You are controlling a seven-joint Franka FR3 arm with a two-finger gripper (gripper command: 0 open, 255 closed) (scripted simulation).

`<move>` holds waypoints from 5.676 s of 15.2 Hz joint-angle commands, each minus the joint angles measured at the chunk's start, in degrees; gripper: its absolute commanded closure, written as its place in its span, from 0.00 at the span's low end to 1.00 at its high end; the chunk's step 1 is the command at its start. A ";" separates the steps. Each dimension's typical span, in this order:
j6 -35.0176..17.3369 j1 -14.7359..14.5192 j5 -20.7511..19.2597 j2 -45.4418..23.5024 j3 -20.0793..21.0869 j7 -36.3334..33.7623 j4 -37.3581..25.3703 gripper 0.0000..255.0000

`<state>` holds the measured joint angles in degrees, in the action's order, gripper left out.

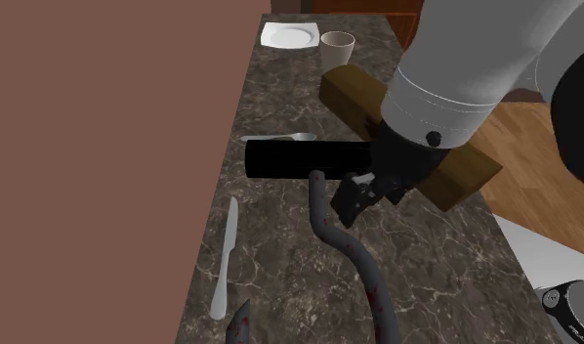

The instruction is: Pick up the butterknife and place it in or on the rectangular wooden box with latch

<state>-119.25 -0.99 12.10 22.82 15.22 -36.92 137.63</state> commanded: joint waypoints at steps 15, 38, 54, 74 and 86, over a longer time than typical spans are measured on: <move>-12.44 -1.18 -15.63 -35.94 7.72 -39.29 -26.45 0.00; -16.24 -4.40 -20.60 -46.29 5.34 -46.25 -32.96 1.00; -9.28 -3.70 -18.65 -42.44 6.32 -45.11 -36.29 1.00; 4.71 -3.46 -16.66 -38.60 7.17 -44.07 -46.71 1.00; 2.65 5.52 -8.26 -23.35 3.15 -29.25 -29.93 1.00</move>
<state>-116.51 3.99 3.17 -1.89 18.76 -67.40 106.26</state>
